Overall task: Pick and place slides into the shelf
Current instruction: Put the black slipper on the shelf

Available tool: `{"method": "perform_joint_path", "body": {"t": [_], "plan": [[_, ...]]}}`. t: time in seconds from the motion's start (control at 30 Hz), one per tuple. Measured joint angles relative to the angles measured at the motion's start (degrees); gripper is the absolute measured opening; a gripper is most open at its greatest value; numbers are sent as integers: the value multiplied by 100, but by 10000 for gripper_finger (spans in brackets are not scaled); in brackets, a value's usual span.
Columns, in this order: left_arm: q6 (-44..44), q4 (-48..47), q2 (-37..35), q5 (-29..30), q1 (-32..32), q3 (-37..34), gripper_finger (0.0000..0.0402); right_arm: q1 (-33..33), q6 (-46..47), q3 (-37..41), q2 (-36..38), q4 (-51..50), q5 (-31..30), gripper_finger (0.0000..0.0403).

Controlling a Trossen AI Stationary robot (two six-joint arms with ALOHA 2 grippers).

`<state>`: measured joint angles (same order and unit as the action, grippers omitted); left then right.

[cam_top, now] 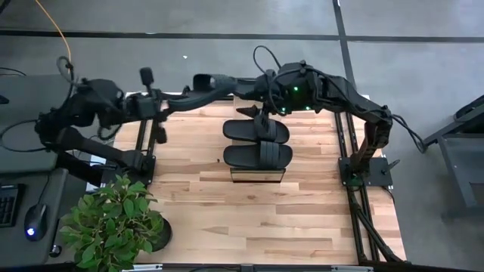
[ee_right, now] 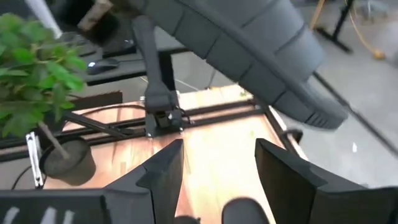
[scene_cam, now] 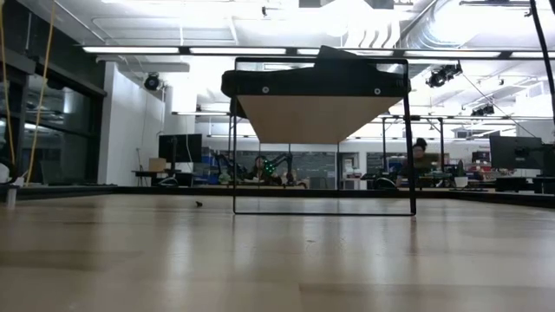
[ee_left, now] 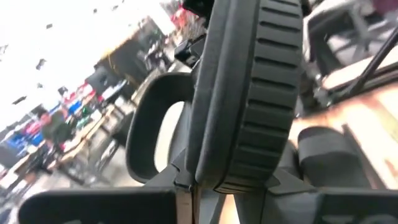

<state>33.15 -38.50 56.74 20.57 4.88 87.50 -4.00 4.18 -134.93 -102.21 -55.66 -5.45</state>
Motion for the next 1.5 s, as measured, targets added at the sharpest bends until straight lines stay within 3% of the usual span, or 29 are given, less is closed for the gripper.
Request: {"method": "perform_joint_path", "body": {"t": [0.27,0.5,0.93,1.3,1.5], "plan": [[118,1339,-1077,-636,5,-1129,49,194,-985,0,0,481,-4,190],[-87,2821,-1524,-1486,5,-1885,53,21,-1598,0,-4,1034,295,190],[-514,2850,-1550,-1534,-2,-1890,54,-372,-1970,-2,298,1343,571,190],[-617,2993,-1517,-1852,1,-1890,57,-678,-2522,-2,321,1380,1770,190],[-876,3215,-1404,-2163,3,-1890,54,-815,-2391,0,273,1441,1805,190]]}}
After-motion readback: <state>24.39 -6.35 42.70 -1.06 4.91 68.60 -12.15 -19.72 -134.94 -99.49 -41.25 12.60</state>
